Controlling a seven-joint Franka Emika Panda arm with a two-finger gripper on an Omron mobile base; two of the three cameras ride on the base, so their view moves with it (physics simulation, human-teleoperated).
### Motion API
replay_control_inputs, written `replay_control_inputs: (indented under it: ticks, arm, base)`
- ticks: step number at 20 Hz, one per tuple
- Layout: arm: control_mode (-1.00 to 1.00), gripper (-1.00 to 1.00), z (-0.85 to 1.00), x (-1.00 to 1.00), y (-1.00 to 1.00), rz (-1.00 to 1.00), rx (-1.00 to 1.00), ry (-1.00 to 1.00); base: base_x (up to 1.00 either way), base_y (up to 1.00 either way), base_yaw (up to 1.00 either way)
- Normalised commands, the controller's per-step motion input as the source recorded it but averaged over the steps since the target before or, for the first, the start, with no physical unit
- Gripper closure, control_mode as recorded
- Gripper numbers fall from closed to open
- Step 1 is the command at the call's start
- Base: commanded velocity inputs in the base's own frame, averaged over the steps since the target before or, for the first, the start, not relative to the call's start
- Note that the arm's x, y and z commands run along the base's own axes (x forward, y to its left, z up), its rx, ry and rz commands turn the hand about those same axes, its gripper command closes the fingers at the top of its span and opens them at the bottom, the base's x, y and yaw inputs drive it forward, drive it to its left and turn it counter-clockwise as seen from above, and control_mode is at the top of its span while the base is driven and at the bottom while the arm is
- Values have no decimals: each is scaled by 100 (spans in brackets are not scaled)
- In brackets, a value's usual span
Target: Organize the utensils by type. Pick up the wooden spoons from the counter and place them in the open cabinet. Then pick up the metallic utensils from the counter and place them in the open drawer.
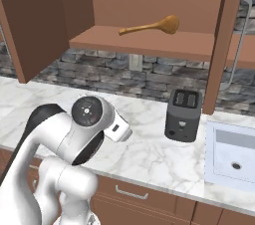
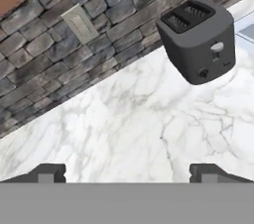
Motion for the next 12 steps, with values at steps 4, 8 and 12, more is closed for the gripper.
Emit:
replay_control_inputs:
  ticks: [4,8,12]
  arm:
    - [-100,-100,-32,-11,75,0,-8,0]
    - [-100,-100,-17,0,69,1,-16,3]
    - [-100,-100,-13,0,16,5,-12,4]
  base:
    - [0,0,0]
    - [0,0,0]
    - [0,0,0]
